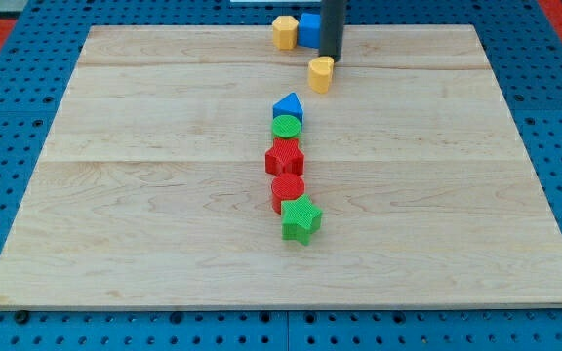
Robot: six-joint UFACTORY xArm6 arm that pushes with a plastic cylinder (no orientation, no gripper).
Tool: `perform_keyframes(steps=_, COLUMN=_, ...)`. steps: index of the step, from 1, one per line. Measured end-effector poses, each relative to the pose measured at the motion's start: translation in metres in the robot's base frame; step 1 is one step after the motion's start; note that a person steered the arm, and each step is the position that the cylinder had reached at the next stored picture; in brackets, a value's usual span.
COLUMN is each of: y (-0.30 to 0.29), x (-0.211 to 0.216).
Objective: Push the yellow heart left a bit
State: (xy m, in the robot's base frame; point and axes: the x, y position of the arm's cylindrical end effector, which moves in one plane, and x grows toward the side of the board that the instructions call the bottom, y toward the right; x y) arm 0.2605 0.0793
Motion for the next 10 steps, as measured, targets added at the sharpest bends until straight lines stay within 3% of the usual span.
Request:
perform_keyframes(steps=3, y=0.027, x=0.036)
perform_keyframes(steps=5, y=-0.017, x=0.037)
perform_keyframes(steps=7, y=-0.018, x=0.028)
perform_keyframes(steps=10, y=-0.091, x=0.028)
